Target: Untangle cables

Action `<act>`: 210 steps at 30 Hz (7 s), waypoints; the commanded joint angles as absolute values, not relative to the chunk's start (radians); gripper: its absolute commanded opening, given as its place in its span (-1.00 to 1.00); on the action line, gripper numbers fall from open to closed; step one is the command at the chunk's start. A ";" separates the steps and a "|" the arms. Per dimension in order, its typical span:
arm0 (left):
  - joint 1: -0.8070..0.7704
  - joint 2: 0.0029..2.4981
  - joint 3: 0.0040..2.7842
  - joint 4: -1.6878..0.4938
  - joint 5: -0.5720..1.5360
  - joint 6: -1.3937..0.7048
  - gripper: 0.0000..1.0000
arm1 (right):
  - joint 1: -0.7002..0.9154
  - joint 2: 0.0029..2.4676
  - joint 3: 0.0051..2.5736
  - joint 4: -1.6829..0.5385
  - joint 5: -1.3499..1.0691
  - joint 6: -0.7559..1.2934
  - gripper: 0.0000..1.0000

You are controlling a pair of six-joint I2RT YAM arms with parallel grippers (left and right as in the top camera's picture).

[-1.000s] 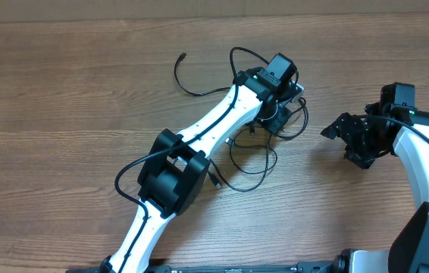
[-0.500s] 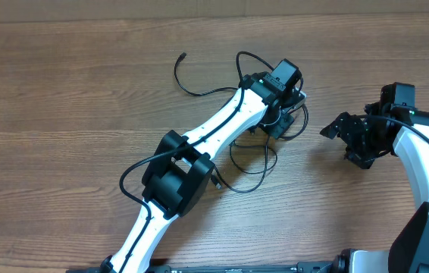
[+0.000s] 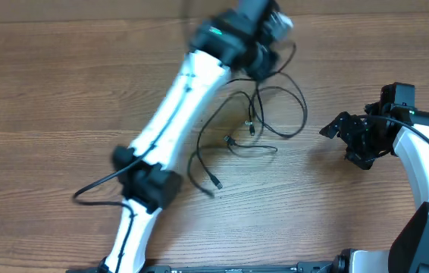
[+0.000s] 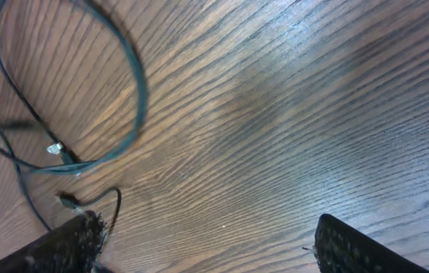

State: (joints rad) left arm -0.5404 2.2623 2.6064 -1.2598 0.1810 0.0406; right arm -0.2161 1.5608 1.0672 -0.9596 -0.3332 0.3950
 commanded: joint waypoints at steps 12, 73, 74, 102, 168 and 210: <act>-0.269 1.836 2.765 -1.171 0.258 -0.051 -0.91 | -0.219 1.556 1.086 -0.951 -0.333 0.392 0.75; 0.550 2.041 2.760 -1.511 -0.430 -0.735 -0.92 | -0.219 1.556 1.086 -0.944 -0.333 0.392 0.74; 0.550 2.041 2.757 -1.502 -0.428 -0.735 -0.92 | -0.219 1.556 1.086 -0.944 -0.333 0.392 0.74; 0.494 2.171 2.729 -1.431 -0.022 -0.593 0.19 | -0.218 1.556 1.086 -0.945 -0.333 0.392 0.73; -0.566 2.172 1.835 -0.935 0.187 -0.921 0.15 | -0.218 1.556 1.086 -0.945 -0.333 0.389 0.74; -0.593 2.234 1.917 -0.723 0.086 -0.639 -0.91 | -0.218 1.556 1.086 -0.953 -0.333 0.389 0.74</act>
